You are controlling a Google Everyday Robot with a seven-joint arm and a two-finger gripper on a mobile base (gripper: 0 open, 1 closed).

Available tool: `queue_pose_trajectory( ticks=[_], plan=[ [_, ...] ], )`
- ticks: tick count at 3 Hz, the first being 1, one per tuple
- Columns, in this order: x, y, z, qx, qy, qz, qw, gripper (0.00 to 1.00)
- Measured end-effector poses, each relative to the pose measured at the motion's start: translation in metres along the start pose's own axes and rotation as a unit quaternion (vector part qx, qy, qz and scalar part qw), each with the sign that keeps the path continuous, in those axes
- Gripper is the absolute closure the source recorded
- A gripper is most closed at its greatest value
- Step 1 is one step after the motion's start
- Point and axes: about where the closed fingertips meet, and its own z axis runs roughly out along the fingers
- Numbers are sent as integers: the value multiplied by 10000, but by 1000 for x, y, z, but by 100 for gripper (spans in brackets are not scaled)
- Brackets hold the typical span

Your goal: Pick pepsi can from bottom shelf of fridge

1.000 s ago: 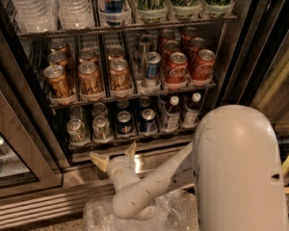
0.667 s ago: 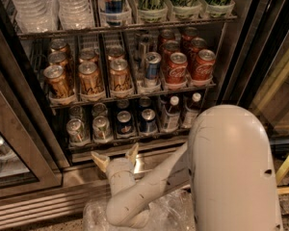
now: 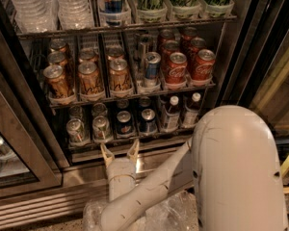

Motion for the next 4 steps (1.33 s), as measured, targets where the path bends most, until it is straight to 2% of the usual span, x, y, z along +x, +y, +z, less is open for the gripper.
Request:
queue_pose_trajectory(
  ticks=[1,2,3,4],
  plan=[
    [-3,-9,5,81,-115,107,9998,32],
    [5,-18,22,100,-90,221,9997,37],
    [12,-26,45,129,-106,190,9997,28],
    [11,-38,67,282,-218,86,9993,38]
  ],
)
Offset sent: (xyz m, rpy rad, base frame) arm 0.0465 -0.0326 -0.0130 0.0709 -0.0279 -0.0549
